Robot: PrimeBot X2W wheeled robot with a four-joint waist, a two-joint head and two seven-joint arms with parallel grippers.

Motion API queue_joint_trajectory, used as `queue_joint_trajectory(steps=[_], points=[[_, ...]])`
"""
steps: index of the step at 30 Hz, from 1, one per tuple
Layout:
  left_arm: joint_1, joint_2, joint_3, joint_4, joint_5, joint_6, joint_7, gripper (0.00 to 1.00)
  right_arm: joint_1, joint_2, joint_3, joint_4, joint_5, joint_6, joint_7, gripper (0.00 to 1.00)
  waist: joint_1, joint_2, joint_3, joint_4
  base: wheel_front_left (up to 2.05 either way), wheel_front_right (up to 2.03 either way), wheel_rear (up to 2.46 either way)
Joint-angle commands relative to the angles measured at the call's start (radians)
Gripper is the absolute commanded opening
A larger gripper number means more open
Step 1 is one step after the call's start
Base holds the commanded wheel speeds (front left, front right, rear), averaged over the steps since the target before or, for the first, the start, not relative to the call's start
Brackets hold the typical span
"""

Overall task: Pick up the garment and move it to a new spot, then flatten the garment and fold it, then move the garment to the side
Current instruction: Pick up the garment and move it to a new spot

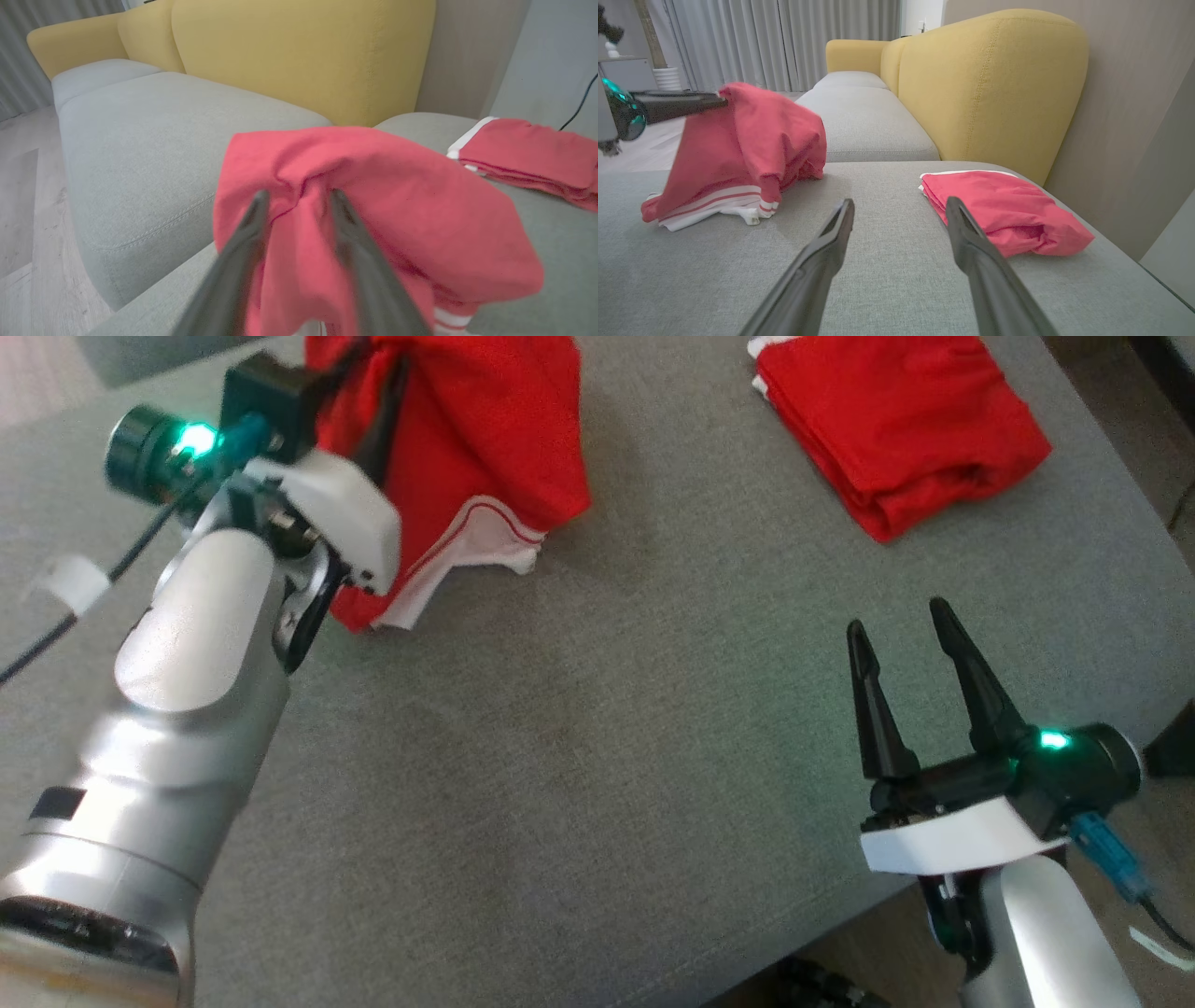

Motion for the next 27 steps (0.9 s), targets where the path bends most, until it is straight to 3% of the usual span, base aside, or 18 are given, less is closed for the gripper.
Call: queue_joint_trajectory(steps=[1, 8, 12, 17, 22, 27], points=[[-0.043, 0.028, 0.026, -0.012, 0.012, 0.012, -0.026, 1.00, -0.023, -0.001, 0.025, -0.036, 0.008, -0.001, -0.006, 1.00, -0.0002, 0.0000, 0.032, -0.015, 0.00, 0.00, 0.00], [0.048, -0.059, 0.035, 0.088, -0.002, 0.064, -0.257, 1.00, -0.007, -0.001, 0.004, -0.034, 0.008, -0.001, -0.006, 1.00, -0.0002, 0.0000, 0.011, 0.083, 0.00, 0.00, 0.00], [0.181, -0.112, 0.074, 0.048, -0.039, 0.096, -0.306, 1.00, 0.021, -0.001, -0.018, -0.017, -0.008, -0.001, -0.006, 1.00, -0.0002, 0.0000, -0.052, 0.179, 0.00, 0.00, 0.00], [0.412, -0.141, 0.173, -0.210, -0.011, 0.159, -0.309, 1.00, 0.056, -0.001, -0.052, 0.003, -0.013, -0.001, -0.006, 1.00, -0.0002, 0.0000, -0.131, 0.304, 0.00, 0.00, 0.00], [0.676, -0.171, 0.286, -0.459, 0.037, 0.171, -0.309, 1.00, 0.081, -0.001, -0.068, 0.031, -0.005, -0.001, -0.006, 1.00, -0.0002, 0.0000, -0.199, 0.390, 0.00, 0.00, 0.00], [0.901, -0.195, 0.365, -0.623, 0.081, 0.166, -0.309, 1.00, 0.128, -0.001, -0.081, 0.053, 0.004, -0.001, -0.006, 1.00, -0.0002, 0.0000, -0.267, 0.437, 0.00, 0.00, 0.00]])
